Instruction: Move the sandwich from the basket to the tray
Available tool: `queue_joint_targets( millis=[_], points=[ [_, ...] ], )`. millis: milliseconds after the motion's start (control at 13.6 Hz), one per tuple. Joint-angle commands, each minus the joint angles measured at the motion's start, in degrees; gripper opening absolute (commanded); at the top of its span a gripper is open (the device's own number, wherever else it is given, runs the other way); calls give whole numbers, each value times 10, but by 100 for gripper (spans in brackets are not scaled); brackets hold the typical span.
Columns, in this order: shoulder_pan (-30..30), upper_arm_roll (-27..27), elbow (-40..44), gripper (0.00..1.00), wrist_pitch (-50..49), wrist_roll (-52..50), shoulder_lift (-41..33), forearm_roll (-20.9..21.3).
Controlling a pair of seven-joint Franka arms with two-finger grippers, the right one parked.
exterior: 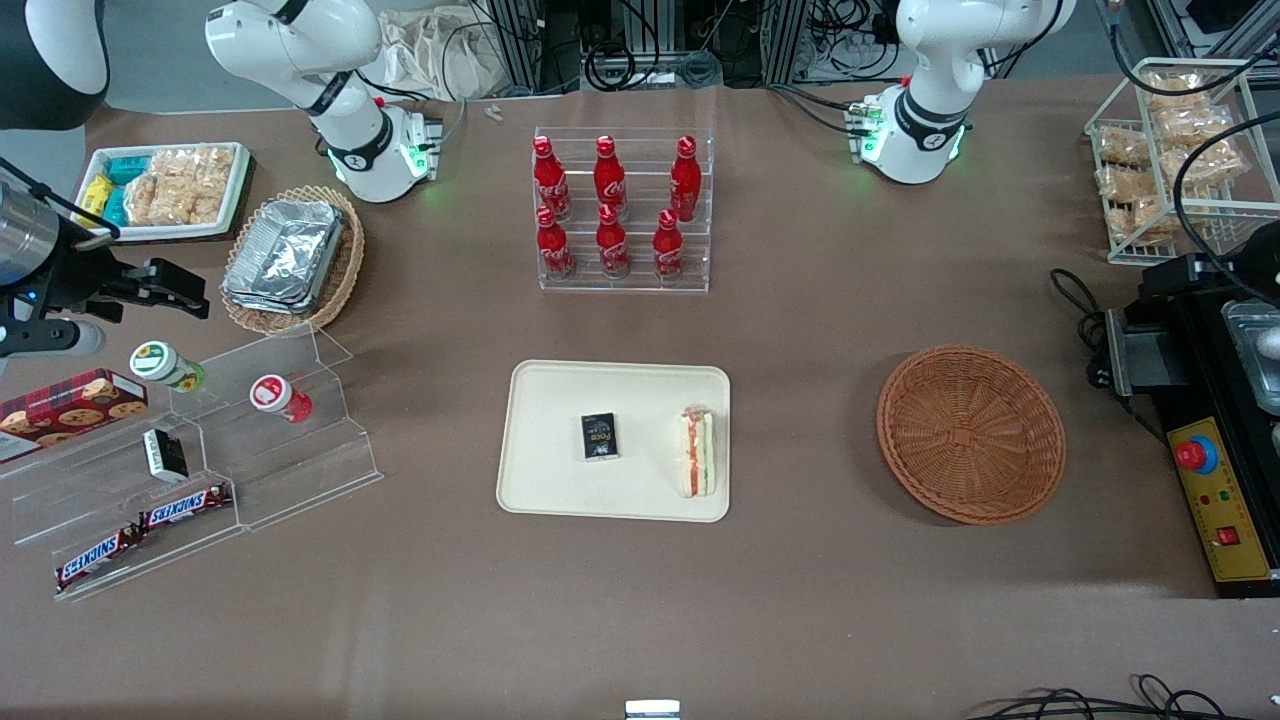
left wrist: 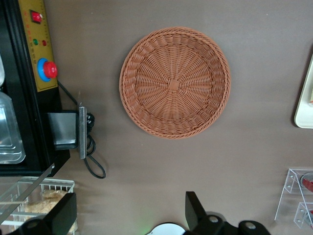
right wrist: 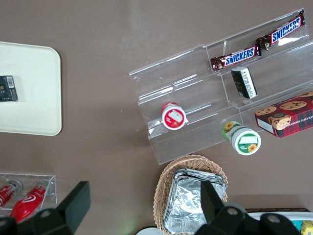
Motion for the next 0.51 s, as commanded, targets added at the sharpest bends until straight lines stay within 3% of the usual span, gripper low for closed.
queue_joint_targets(
  millis=[0, 440],
  points=[
    [-10, 8, -7, 100, 10, -4, 1, -3],
    [-9, 7, -10, 100, 13, -14, 2, -7]
  ],
)
